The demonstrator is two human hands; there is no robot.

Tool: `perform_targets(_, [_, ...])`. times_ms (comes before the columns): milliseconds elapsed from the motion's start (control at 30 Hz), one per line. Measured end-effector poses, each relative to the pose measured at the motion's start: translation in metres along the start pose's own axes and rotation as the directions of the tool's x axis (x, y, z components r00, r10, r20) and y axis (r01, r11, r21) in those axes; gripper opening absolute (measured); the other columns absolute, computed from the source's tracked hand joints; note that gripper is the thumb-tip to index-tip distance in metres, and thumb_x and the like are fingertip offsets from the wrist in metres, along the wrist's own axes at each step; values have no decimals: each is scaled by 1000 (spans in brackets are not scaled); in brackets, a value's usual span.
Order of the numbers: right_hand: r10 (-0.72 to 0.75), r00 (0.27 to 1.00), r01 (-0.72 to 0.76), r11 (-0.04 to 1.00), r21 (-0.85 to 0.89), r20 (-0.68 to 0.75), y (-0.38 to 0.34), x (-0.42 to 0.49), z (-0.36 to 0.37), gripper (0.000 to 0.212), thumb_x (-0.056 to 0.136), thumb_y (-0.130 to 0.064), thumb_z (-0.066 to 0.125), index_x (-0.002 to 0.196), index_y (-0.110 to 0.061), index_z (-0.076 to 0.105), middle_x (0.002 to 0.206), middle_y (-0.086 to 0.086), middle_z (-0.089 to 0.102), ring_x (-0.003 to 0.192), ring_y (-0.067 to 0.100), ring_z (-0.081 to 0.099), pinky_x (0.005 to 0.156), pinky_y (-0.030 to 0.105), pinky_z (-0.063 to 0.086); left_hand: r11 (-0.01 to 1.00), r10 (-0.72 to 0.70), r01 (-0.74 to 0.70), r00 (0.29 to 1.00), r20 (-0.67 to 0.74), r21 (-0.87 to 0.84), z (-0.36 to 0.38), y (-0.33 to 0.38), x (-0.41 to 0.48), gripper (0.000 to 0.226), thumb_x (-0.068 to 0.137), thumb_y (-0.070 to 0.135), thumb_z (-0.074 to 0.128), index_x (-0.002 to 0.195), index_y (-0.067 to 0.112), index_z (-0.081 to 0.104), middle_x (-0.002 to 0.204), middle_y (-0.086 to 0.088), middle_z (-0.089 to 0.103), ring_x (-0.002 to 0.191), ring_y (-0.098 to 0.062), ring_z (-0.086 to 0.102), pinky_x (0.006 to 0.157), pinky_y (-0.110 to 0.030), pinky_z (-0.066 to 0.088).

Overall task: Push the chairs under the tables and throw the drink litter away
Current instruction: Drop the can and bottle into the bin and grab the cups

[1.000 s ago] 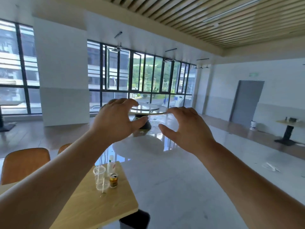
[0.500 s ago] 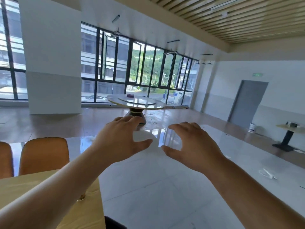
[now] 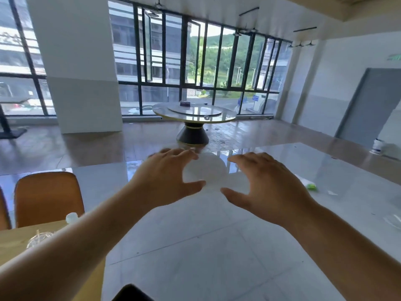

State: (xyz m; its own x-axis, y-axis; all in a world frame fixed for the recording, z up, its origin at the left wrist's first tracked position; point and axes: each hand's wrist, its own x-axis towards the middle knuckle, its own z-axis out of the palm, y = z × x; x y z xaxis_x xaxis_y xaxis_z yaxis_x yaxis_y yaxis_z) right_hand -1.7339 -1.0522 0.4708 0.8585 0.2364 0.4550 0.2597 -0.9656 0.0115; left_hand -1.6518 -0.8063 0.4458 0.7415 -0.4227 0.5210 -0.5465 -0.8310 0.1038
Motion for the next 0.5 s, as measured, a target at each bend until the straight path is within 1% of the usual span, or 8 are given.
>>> perform_targets(67, [-33, 999, 32, 999, 36, 16, 39, 17, 20, 80, 82, -82, 44, 144, -31, 50, 131, -4, 65, 121, 22, 54, 96, 43, 50, 998, -14, 13, 1000, 19, 55, 17, 10, 19, 72, 76, 82, 53, 132, 37, 56, 132, 8, 65, 120, -21, 57, 94, -40, 49])
perform_targets(100, [-64, 998, 62, 996, 59, 28, 56, 27, 31, 78, 82, -82, 44, 141, -31, 53, 127, -5, 67, 119, 20, 54, 94, 41, 50, 996, -40, 38, 999, 33, 79, 24, 14, 26, 72, 77, 82, 53, 132, 36, 56, 131, 8, 66, 119, -21, 58, 94, -39, 49])
perform_targets(167, [-139, 989, 132, 984, 122, 53, 83, 49, 52, 74, 82, -82, 46, 135, -33, 61, 122, -7, 68, 115, 18, 55, 92, 38, 49, 987, -117, 109, 991, 65, 120, 36, 17, 36, 72, 79, 80, 54, 134, 34, 55, 132, 6, 65, 119, -22, 58, 96, -39, 49])
perform_targets(233, [-206, 976, 187, 961, 205, 74, 98, 74, 71, 70, 82, -80, 50, 134, -33, 61, 124, -6, 67, 118, 19, 54, 93, 39, 48, 968, -205, 188, 974, 95, 168, 45, 17, 41, 73, 81, 80, 55, 136, 33, 53, 137, 6, 62, 123, -21, 56, 99, -40, 49])
perform_targets(300, [-294, 952, 259, 921, 290, 84, 100, 103, 93, 71, 81, -78, 52, 135, -32, 59, 129, -5, 66, 121, 20, 53, 94, 39, 47, 933, -303, 273, 947, 103, 234, 52, 12, 39, 75, 81, 83, 49, 139, 34, 50, 140, 7, 60, 124, -20, 56, 98, -41, 51])
perform_targets(400, [-449, 890, 398, 847, 352, 74, 84, 149, 126, 78, 79, -83, 41, 137, -34, 56, 132, -7, 64, 122, 19, 51, 96, 40, 48, 858, -445, 403, 893, 70, 318, 59, 0, 33, 78, 81, 86, 45, 141, 36, 47, 142, 9, 58, 126, -18, 55, 97, -42, 52])
perform_targets(500, [-577, 816, 510, 747, 427, 33, 50, 189, 166, 74, 83, -80, 49, 138, -30, 56, 134, -5, 62, 124, 20, 51, 97, 40, 46, 775, -567, 524, 823, 24, 353, 65, -25, 20, 79, 82, 85, 46, 142, 32, 48, 140, 7, 59, 126, -18, 55, 99, -43, 50])
